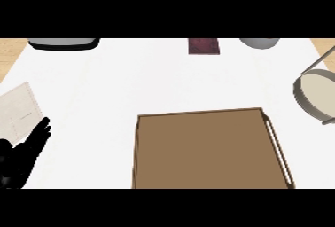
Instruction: Pick the sweet potato from the tray and place it in the tiered basket
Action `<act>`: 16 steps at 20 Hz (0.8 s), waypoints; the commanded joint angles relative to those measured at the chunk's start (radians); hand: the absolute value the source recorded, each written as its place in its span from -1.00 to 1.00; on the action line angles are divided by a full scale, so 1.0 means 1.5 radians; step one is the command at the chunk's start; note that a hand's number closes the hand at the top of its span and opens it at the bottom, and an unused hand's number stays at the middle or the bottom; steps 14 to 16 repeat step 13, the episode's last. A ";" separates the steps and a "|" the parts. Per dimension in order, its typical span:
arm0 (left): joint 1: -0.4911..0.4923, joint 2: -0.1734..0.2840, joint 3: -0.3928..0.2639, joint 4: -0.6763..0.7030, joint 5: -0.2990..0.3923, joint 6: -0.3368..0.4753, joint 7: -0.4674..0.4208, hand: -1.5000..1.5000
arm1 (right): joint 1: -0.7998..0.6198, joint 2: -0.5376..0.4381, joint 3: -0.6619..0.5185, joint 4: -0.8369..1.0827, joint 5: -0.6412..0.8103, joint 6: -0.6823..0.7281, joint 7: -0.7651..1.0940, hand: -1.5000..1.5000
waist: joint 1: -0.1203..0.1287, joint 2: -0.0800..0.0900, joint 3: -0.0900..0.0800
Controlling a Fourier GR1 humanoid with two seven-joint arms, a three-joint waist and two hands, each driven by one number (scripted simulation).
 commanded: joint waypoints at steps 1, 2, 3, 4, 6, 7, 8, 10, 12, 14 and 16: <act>-0.023 -0.019 0.000 -0.005 -0.004 0.024 0.025 0.00 | -0.030 -0.072 -0.070 0.026 -0.058 0.062 0.052 -1.00 | -0.012 0.001 -0.005; -0.037 0.007 0.028 0.015 0.022 -0.004 0.029 0.00 | -0.037 -0.084 -0.081 0.031 -0.071 0.085 0.062 -1.00 | -0.013 0.002 -0.005; -0.006 -0.005 0.012 -0.008 0.017 0.005 0.021 0.00 | 0.001 -0.102 -0.120 0.048 -0.105 0.081 0.028 -1.00 | -0.015 0.000 -0.004; -0.033 -0.004 0.009 0.012 0.010 0.008 0.027 0.00 | 0.012 -0.105 -0.150 0.058 -0.132 0.070 0.010 -1.00 | -0.022 0.003 -0.003; 0.011 -0.024 -0.007 0.000 -0.002 0.025 -0.005 0.00 | 0.020 -0.158 -0.193 0.071 -0.171 0.110 0.003 -1.00 | -0.021 0.000 -0.003; 0.010 0.002 0.018 0.011 0.017 0.000 -0.013 0.00 | 0.046 -0.164 -0.224 0.082 -0.200 0.117 -0.025 -1.00 | -0.027 -0.001 -0.003; -0.009 -0.013 0.009 0.008 0.016 0.012 0.003 0.00 | 0.078 -0.163 -0.235 0.084 -0.213 0.113 -0.049 -1.00 | -0.029 0.000 -0.003; 0.000 -0.003 0.012 -0.005 0.019 0.017 0.016 0.00 | 0.105 -0.192 -0.281 0.107 -0.257 0.154 -0.081 -1.00 | -0.030 -0.001 -0.003; -0.002 0.008 0.025 -0.006 0.035 0.004 0.022 0.00 | 0.163 -0.249 -0.297 0.129 -0.272 0.231 -0.115 -1.00 | -0.033 -0.001 -0.003; -0.004 -0.005 0.016 0.018 0.012 0.013 -0.011 0.00 | 0.191 -0.239 -0.302 0.136 -0.280 0.238 -0.141 -1.00 | -0.026 0.002 -0.003; -0.004 -0.005 0.016 0.018 0.012 0.013 -0.011 0.00 | 0.191 -0.239 -0.302 0.136 -0.280 0.238 -0.141 -1.00 | -0.026 0.002 -0.003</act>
